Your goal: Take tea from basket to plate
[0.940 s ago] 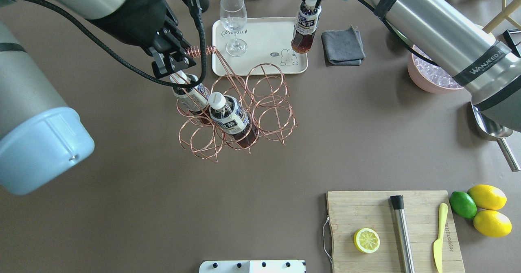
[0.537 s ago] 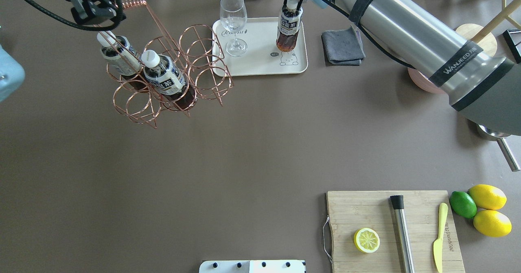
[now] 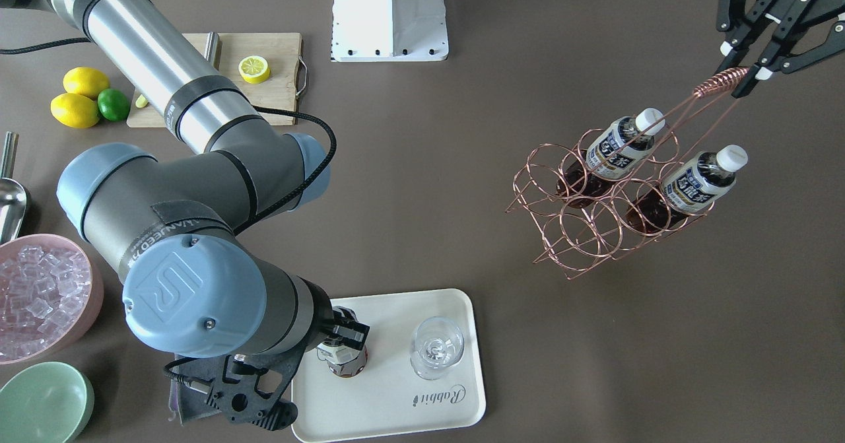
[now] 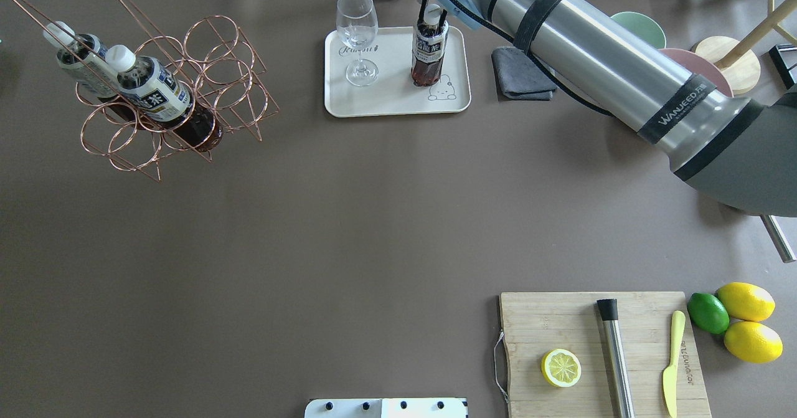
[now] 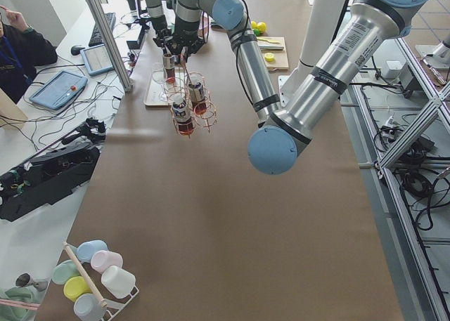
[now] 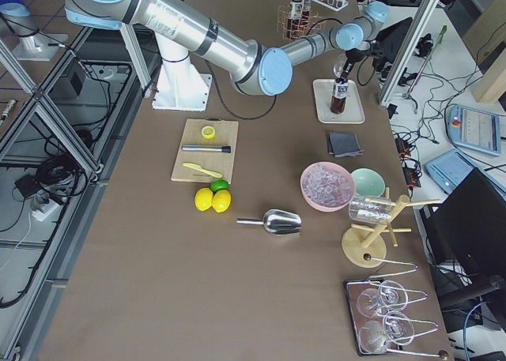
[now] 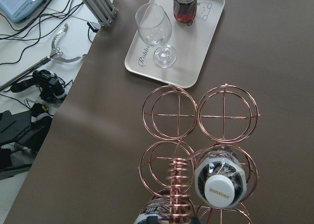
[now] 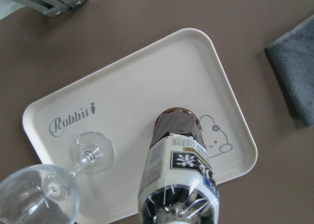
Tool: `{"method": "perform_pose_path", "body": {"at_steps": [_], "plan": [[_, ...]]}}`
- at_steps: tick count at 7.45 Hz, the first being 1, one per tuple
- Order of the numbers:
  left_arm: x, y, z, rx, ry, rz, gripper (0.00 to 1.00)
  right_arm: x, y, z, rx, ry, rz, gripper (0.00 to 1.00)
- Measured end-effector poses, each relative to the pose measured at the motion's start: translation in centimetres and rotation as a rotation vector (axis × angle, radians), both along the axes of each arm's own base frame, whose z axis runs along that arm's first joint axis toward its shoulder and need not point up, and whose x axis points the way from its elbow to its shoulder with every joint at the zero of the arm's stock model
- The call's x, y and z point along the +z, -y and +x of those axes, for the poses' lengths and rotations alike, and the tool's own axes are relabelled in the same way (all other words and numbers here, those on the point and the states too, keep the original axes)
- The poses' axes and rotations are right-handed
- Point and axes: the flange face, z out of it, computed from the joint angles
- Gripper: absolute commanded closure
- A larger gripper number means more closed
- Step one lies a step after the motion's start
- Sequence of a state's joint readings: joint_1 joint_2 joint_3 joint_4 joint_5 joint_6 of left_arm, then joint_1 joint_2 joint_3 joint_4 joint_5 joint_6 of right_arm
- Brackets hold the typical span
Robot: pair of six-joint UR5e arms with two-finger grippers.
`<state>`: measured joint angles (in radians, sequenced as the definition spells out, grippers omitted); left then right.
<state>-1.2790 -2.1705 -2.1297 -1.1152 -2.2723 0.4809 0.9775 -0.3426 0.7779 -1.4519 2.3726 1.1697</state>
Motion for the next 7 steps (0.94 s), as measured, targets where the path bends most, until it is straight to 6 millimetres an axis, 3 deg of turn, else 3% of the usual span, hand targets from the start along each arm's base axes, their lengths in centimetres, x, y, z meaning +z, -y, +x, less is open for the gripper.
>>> {"method": "perform_pose_path", "body": {"at_steps": [1, 2, 5, 7], "plan": [[1.4, 1.0, -1.1, 0.0, 0.022, 0.008, 1.0, 0.0, -0.1, -0.3, -0.003, -0.003, 0.005, 0.14], [2.8, 2.7, -2.1, 0.008, 0.047, 0.036, 1.0, 0.1, -0.2, -0.5, -0.007, -0.006, 0.007, 0.0], [7.7, 9.6, -3.5, 0.078, 0.116, 0.171, 1.0, -0.2, -0.4, -0.6, -0.018, -0.002, 0.021, 0.0], [11.5, 13.9, -3.8, 0.111, 0.143, 0.245, 1.0, -2.6, -1.7, -0.4, -0.024, 0.009, 0.025, 0.0]]}}
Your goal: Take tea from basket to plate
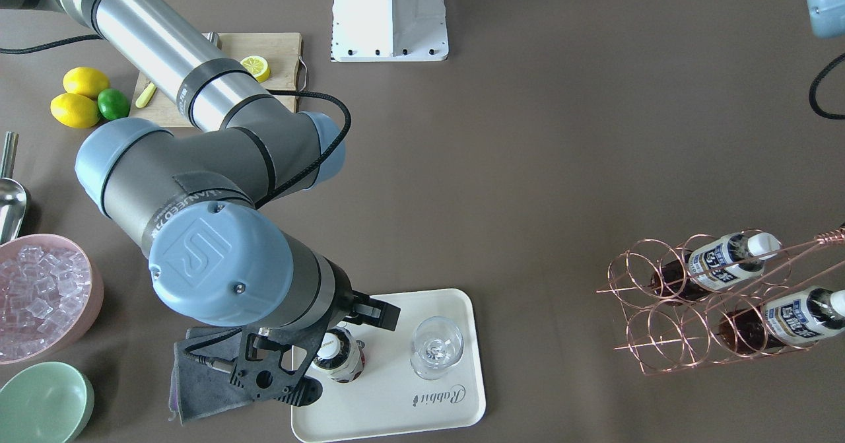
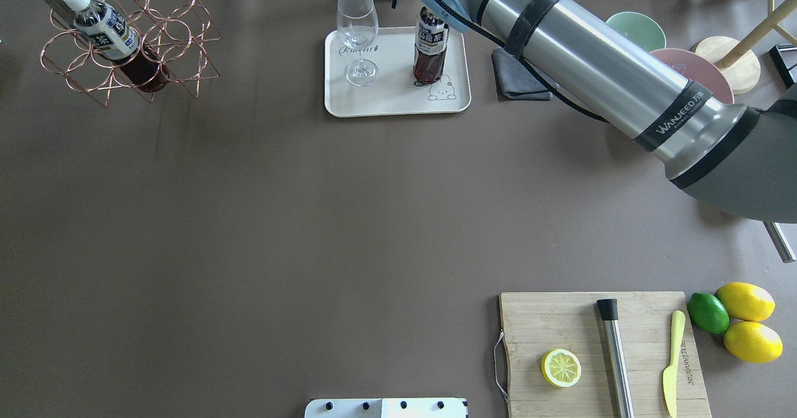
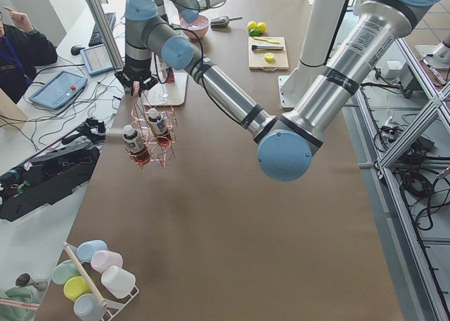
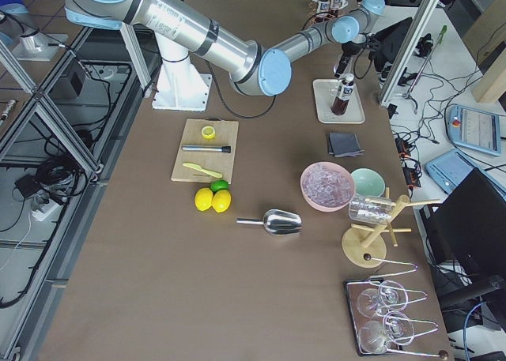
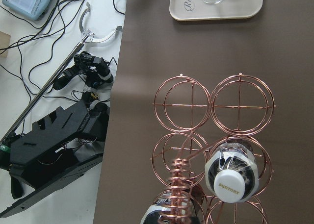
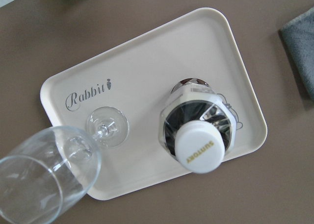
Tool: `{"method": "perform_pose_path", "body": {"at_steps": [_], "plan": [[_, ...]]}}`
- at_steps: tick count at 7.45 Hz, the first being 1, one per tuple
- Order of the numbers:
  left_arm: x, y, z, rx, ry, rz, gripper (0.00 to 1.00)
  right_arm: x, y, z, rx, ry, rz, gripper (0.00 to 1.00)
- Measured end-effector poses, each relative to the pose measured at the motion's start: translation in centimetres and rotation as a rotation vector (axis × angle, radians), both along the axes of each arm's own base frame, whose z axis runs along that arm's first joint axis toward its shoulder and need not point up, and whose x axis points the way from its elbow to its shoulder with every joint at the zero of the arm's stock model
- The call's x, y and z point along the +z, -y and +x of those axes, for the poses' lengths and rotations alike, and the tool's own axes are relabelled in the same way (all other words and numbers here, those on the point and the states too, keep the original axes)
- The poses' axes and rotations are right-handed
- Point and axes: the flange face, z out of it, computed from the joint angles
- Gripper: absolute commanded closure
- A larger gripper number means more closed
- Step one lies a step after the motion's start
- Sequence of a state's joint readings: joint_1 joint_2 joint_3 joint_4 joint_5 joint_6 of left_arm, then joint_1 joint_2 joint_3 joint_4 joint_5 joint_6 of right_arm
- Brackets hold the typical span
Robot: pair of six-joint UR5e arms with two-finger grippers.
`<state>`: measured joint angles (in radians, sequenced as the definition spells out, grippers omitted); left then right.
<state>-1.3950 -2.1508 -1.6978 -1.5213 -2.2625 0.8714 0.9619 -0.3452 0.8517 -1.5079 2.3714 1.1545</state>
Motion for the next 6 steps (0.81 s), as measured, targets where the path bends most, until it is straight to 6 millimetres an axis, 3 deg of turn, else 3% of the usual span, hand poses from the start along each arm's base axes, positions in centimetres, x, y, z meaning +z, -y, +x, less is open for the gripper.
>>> {"method": "perform_pose_path", "body": {"at_steps": [2, 3, 5, 6], "plan": [[3.1, 3.1, -0.3, 0.027, 0.023, 0.043, 1.0, -2.7, -3.8, -0.3, -0.029, -0.006, 0.0, 0.0], [4.4, 4.2, -0.5, 0.035, 0.032, 0.059, 1.0, -2.5, -5.6, 0.5, -0.035, -0.006, 0.004, 0.0], [6.6, 5.5, -1.1, 0.045, 0.046, 0.077, 1.0, 0.2, -10.1, 4.2, -0.05, -0.005, 0.029, 0.0], [7.3, 5.8, -1.3, 0.047, 0.049, 0.079, 1.0, 3.1, -12.6, 6.9, -0.075, -0.008, 0.065, 0.0]]}}
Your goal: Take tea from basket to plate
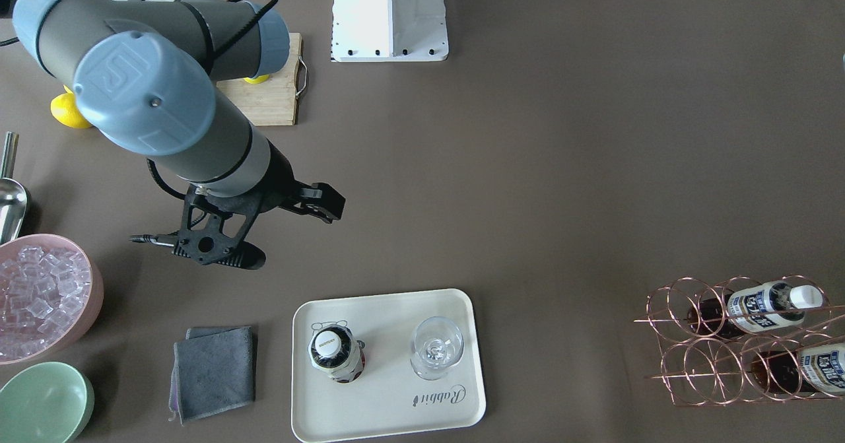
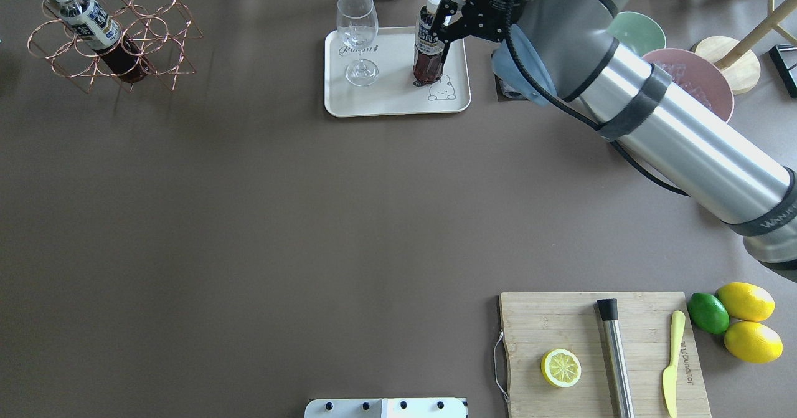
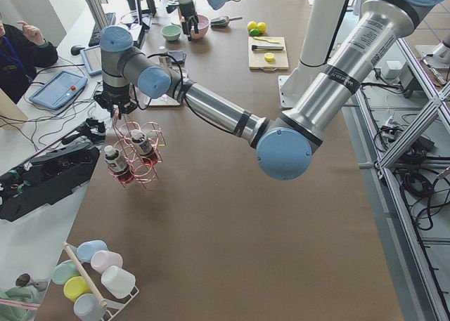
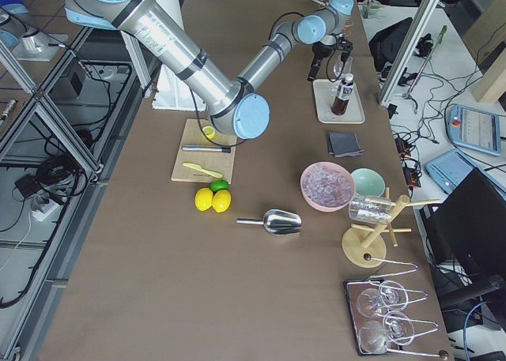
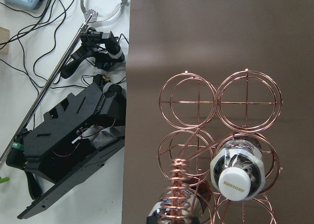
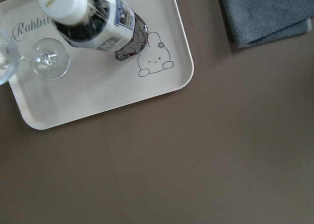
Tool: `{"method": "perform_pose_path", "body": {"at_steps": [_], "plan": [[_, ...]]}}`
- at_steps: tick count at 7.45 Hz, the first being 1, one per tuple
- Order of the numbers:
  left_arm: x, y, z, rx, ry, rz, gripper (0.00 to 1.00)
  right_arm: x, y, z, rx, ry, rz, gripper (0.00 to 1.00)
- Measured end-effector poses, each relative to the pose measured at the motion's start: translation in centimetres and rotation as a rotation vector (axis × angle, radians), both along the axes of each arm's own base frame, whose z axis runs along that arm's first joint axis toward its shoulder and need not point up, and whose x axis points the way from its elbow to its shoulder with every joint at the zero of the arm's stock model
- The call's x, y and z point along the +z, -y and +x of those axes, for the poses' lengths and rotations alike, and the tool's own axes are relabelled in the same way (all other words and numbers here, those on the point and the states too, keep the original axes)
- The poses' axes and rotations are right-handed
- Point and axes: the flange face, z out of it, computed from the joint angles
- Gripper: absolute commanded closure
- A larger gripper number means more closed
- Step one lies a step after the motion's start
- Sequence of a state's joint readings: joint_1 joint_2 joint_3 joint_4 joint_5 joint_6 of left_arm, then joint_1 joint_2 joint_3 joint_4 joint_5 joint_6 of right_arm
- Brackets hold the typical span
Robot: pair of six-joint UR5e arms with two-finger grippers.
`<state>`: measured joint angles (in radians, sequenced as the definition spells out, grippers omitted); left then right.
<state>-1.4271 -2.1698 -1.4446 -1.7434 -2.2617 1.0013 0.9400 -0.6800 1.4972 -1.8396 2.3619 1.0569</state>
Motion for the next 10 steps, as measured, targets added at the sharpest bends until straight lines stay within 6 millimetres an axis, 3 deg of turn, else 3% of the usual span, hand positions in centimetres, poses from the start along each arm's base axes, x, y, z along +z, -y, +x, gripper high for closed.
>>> {"method": "perform_pose_path", "body": {"at_steps": [3, 4, 6, 8, 10], "plan": [[2.4, 1.0, -0.2, -0.006, 0.007, 0.009, 1.0, 12.7, -8.2, 9.7, -0.143, -0.099, 0.166, 0.0], [2.7, 1.2, -0.1, -0.008, 0.011, 0.01, 1.0, 17.0, -10.6, 13.7, -0.183, -0.121, 0.209, 0.0], [3.0, 1.3, 0.1, -0.008, 0.014, 0.006, 1.0, 24.4, -13.9, 22.5, -0.191, -0.157, 0.212, 0.0], [3.3, 1.3, 0.3, -0.005, 0.014, 0.009, 1.0, 32.6, -17.9, 30.2, -0.243, -0.183, 0.196, 0.0], [3.5, 1.3, 0.6, -0.002, 0.014, 0.007, 1.0, 39.2, -20.8, 37.2, -0.275, -0.181, 0.197, 0.0]]}}
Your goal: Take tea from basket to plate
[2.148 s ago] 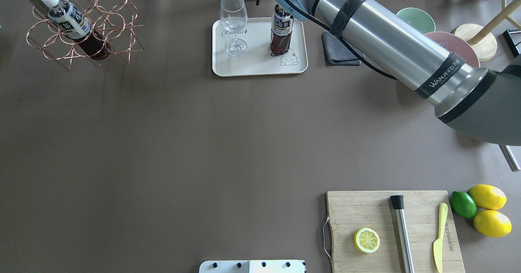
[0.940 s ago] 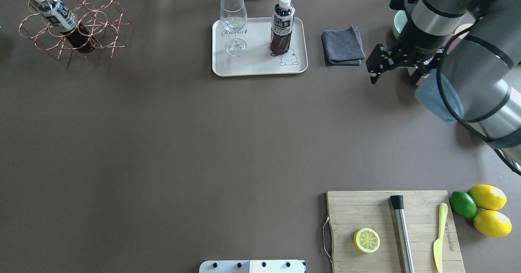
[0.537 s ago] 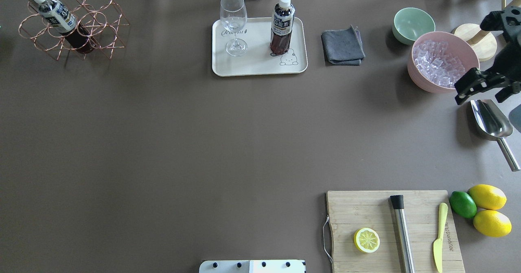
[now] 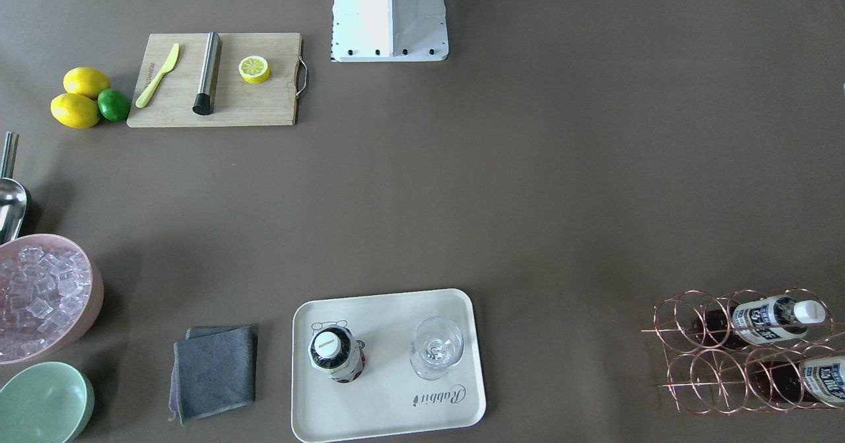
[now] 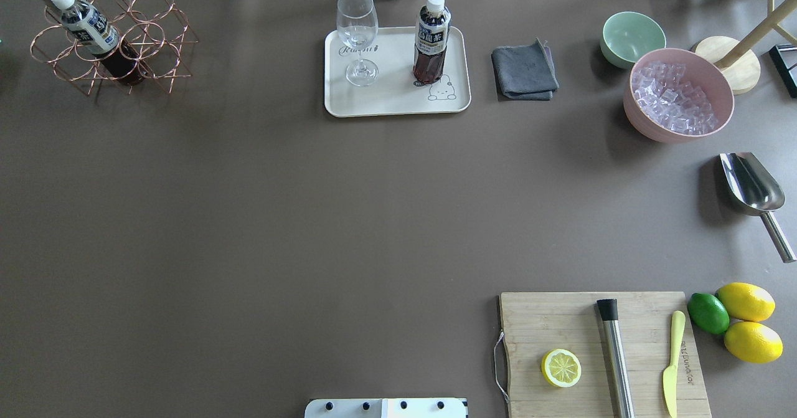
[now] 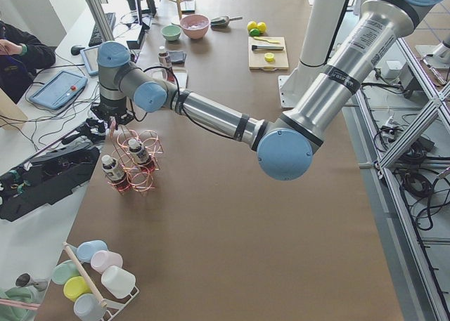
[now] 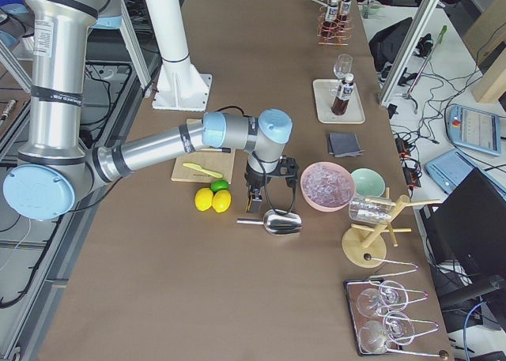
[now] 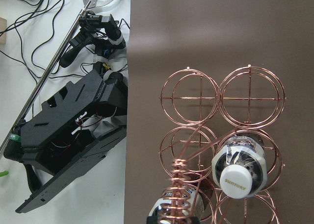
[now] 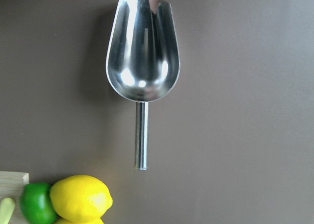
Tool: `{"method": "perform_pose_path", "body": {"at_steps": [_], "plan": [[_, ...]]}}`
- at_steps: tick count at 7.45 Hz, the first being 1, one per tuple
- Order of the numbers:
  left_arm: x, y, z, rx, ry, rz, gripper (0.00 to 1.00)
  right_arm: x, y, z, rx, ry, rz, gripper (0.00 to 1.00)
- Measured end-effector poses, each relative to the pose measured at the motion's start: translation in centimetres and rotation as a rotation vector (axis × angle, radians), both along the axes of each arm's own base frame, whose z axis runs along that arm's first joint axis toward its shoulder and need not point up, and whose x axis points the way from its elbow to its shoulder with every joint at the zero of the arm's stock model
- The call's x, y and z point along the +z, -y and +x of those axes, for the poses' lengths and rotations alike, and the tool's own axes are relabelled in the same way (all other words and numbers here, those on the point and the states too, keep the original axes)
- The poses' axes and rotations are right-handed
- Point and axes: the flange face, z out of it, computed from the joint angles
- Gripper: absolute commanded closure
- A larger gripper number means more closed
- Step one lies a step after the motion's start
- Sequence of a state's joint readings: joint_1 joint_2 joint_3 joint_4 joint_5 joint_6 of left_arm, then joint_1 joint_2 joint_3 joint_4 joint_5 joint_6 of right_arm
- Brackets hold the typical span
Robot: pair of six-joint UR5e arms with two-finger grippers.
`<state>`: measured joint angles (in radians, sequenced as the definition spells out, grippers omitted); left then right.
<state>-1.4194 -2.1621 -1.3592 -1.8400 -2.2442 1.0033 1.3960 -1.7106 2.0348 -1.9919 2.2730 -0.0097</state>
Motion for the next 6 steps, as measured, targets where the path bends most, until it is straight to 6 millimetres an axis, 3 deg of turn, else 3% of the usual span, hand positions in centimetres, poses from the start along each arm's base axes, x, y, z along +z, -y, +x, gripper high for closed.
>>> {"method": "perform_pose_path", "body": {"at_steps": [2, 3, 5, 6], "plan": [[0.7, 0.2, 0.1, 0.001, 0.001, -0.008, 1.0, 5.9, -1.3, 5.8, -0.01, 0.068, 0.036, 0.0], [1.1, 0.4, 0.2, 0.0, 0.002, -0.006, 1.0, 7.0, -1.4, 6.9, -0.003, 0.082, 0.061, 0.0], [1.3, 0.5, 0.1, -0.008, 0.007, -0.002, 0.96, 6.9, 0.0, 7.6, 0.0, 0.08, 0.101, 0.0], [1.3, 0.6, 0.1, -0.009, 0.007, -0.003, 0.73, 6.8, 0.5, 7.8, -0.002, 0.081, 0.113, 0.0]]}}
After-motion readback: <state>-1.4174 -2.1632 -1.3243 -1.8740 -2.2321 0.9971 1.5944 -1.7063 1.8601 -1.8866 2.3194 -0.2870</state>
